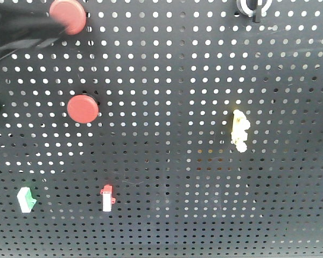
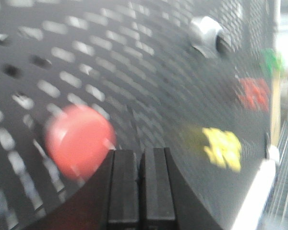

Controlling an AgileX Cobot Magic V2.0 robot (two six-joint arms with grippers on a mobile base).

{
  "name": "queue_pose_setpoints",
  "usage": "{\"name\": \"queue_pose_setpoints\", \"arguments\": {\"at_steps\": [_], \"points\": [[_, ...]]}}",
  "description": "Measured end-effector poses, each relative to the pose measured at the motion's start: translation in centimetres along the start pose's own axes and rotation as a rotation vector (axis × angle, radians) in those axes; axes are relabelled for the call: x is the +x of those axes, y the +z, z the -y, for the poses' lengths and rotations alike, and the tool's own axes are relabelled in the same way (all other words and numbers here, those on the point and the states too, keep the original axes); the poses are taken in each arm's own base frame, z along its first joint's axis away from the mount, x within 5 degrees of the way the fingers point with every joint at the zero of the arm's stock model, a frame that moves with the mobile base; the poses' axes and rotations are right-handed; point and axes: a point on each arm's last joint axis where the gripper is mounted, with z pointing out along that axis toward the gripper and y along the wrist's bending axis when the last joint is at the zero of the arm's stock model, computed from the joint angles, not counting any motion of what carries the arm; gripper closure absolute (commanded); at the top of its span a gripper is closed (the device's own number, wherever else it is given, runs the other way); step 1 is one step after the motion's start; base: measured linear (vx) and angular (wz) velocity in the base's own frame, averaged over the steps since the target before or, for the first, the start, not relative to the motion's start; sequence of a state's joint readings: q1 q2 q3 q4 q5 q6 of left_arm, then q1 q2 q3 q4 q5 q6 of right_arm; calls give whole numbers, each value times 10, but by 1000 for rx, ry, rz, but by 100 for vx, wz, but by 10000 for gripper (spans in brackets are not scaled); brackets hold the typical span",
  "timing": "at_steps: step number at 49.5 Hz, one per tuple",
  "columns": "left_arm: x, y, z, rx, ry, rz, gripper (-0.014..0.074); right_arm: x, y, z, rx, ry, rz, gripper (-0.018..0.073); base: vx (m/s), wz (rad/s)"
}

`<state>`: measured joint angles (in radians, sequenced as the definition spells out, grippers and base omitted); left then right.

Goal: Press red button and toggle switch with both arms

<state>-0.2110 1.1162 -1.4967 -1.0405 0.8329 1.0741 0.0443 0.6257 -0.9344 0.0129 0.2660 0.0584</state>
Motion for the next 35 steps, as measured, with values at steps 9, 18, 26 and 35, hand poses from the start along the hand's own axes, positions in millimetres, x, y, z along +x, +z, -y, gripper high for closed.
{"name": "queue_pose_setpoints", "arguments": {"at_steps": [9,18,26,35], "points": [[31,-28,25,-56,-28,-31,595,3,0,-7,-70,-58,-26,562,0,0],[76,-52,47,-139,-76,-49,595,7,22,-39,-311,-85,-92,562,0,0],[92,-69,60,-182,-92,-30,595,11,55,-90,-544,-135,-153,562,0,0],[90,-80,70,-186,-127,5,595,-9,94,-124,-596,-128,-126,562,0,0]]}}
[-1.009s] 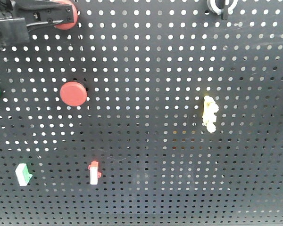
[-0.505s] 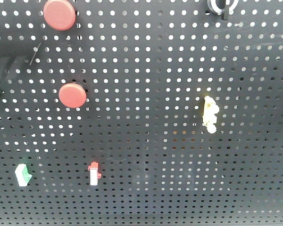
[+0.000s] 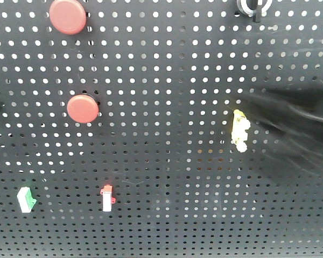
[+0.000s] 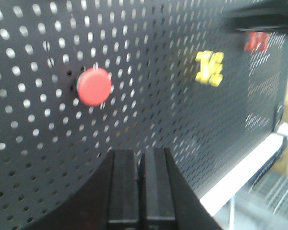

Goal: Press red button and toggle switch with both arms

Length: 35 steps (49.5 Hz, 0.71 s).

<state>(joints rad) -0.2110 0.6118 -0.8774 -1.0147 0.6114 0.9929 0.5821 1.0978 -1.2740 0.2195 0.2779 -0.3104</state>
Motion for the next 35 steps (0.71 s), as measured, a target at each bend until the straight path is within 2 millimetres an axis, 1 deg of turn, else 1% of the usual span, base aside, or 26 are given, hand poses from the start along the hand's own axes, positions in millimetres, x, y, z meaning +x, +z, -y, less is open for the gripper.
{"name": "queue_pose_setpoints", "arguments": {"at_steps": [4,8,14,19,25,29,35], "points": [[-1,-3,2,0,0,9,595,-14,11,2,3,-2,30,562,0,0],[-1,-4,3,7,0,9,595,-29,16,4,6,-4,65,562,0,0],[0,-4,4,19,-3,0,595,-41,24,5,2,-4,79,562,0,0],[0,-4,4,21,-17,-2,595,-43,29,5,0,-10,67,562,0,0],[0,-4,4,21,-26,-2,595,-39,33,6,6,-17,36,562,0,0],[0,-4,5,24,-27,-4,595,-36,32,14,36,12,12,562,0,0],[0,-4,5,28,-28,-6,595,-32,28,35,111,75,-25,562,0,0]]}}
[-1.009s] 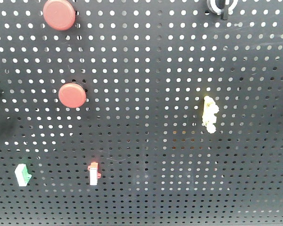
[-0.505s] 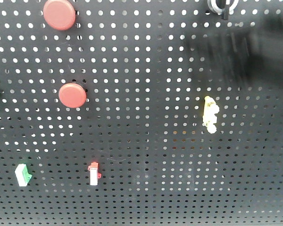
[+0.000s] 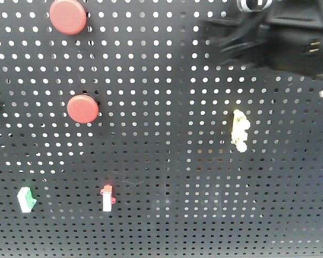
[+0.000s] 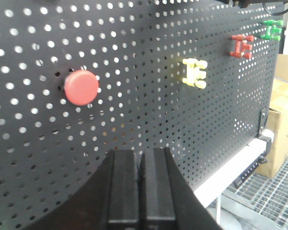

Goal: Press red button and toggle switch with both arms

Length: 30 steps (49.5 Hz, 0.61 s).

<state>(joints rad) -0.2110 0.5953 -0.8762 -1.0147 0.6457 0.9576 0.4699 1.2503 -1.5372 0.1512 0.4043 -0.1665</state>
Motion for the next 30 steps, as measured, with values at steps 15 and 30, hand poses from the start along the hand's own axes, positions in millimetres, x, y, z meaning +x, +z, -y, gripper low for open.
{"name": "queue_pose_setpoints", "arguments": {"at_steps": [15,30], "points": [[0,0,0,2,-1,-1,595,-6,-22,11,55,-14,-27,562,0,0],[1,0,0,-4,2,-12,595,14,-71,5,42,-8,-108,562,0,0]]}}
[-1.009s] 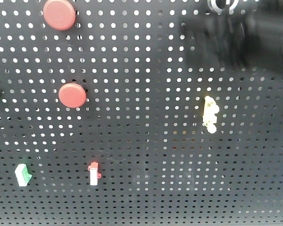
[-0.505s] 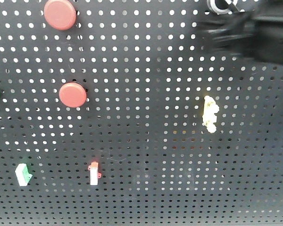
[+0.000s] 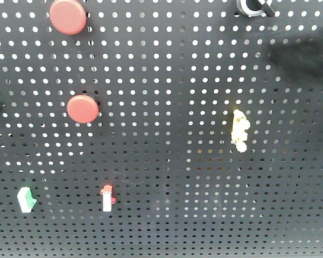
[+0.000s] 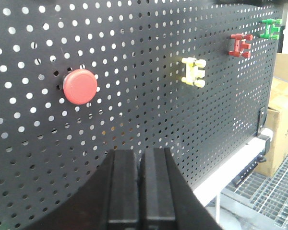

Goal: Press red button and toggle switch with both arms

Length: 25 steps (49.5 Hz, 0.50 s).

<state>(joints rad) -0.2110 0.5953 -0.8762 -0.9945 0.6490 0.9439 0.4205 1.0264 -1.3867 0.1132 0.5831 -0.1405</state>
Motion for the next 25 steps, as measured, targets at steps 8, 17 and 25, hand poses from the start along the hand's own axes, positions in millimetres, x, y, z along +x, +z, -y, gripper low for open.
{"name": "queue_pose_setpoints", "arguments": {"at_steps": [8,17,25], "points": [[18,3,-4,-31,-9,-96,595,47,-35,-2,22,4,18,562,0,0],[72,3,-4,-42,-28,-240,595,111,-82,-6,47,0,35,562,0,0],[127,-16,9,-55,-47,-274,595,169,-114,-10,61,-19,58,562,0,0]]}}
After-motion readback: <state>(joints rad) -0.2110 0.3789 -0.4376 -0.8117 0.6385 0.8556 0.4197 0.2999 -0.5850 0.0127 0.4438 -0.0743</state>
